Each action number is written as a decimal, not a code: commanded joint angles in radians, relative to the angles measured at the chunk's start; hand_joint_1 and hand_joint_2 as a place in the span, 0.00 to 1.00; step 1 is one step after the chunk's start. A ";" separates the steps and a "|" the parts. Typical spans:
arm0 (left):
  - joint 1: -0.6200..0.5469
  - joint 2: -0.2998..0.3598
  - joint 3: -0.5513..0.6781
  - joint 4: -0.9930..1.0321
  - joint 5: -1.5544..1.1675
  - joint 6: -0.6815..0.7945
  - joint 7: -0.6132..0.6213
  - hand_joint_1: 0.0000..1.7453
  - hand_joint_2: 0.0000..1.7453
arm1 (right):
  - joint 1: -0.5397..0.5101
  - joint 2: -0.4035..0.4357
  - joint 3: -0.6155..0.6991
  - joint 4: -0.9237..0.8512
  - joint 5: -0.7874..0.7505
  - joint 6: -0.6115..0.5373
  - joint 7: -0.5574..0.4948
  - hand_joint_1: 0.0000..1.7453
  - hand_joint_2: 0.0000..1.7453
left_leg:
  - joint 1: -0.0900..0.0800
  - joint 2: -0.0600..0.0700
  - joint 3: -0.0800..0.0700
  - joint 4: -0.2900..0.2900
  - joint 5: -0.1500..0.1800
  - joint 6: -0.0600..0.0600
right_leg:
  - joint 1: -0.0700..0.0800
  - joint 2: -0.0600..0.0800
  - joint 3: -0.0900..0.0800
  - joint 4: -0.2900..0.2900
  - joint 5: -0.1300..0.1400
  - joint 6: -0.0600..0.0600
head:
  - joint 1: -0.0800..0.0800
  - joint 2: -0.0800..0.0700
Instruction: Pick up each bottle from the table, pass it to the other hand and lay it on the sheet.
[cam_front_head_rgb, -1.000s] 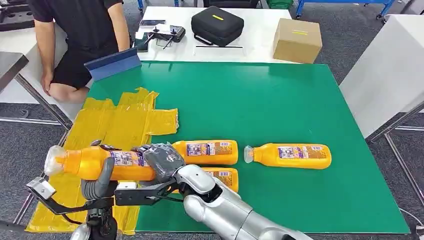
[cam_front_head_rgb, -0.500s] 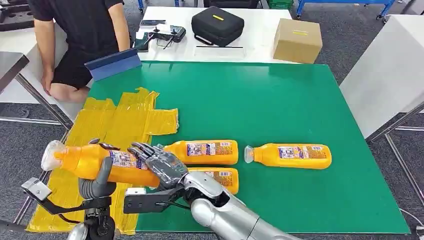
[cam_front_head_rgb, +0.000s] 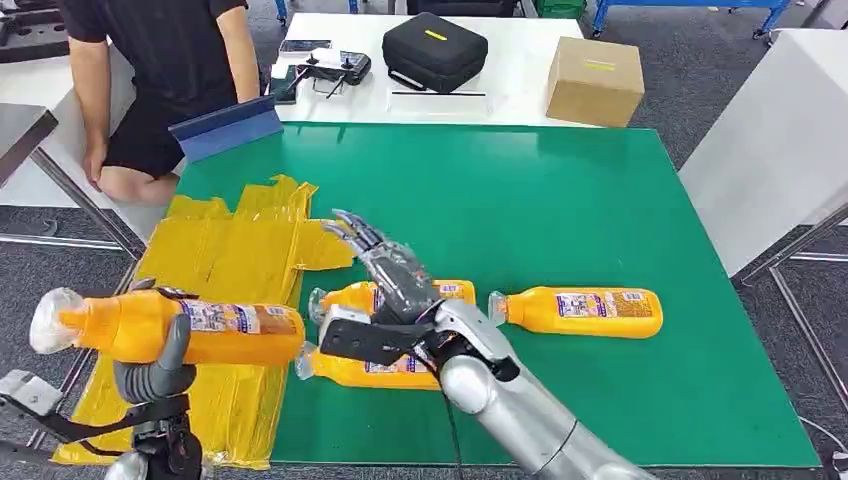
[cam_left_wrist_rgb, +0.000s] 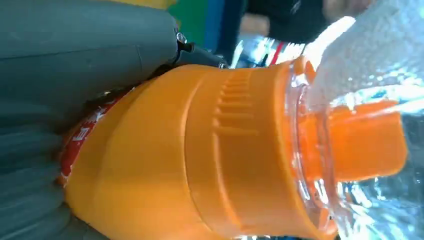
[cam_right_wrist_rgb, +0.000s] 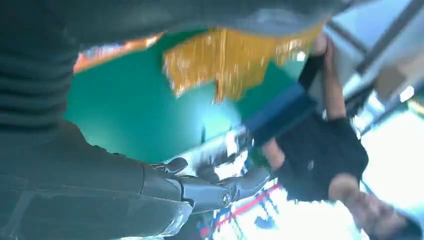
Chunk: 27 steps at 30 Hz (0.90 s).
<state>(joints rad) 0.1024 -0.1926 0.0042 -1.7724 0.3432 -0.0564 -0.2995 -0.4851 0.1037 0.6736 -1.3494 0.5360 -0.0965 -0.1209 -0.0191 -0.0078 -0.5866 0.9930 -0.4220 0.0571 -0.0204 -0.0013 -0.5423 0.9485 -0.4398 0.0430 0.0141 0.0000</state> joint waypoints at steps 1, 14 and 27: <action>-0.039 0.087 0.086 -0.027 -0.274 0.090 -0.038 1.00 1.00 | 0.061 -0.112 -0.131 -0.146 0.011 0.082 -0.044 0.00 0.00 | 0.002 -0.002 0.003 0.000 -0.001 -0.005 | 0.002 -0.002 0.004 -0.001 -0.001 -0.003 | 0.000 0.000; -0.240 0.210 0.087 0.162 -0.913 0.313 0.110 1.00 1.00 | 0.168 -0.154 -0.132 -0.288 0.078 0.144 -0.060 0.00 0.00 | 0.001 -0.007 0.002 -0.001 0.001 -0.004 | 0.001 -0.007 0.003 -0.001 -0.001 -0.003 | 0.000 0.000; -0.799 0.247 -0.165 1.092 -1.747 0.566 0.379 1.00 1.00 | 0.054 -0.084 -0.036 -0.222 0.068 0.207 -0.033 0.00 0.00 | 0.001 -0.005 0.001 0.000 0.005 -0.005 | 0.001 -0.005 0.003 0.001 0.003 -0.004 | 0.000 0.000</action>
<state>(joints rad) -0.4121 0.0324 -0.0218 -1.2219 -1.3090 0.4573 0.0411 -0.3601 0.0076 0.5810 -1.6274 0.6069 0.0977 -0.1595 -0.0184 -0.0105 -0.5870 0.9930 -0.4174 0.0556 -0.0201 -0.0035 -0.5419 0.9497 -0.4363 0.0413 0.0145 0.0000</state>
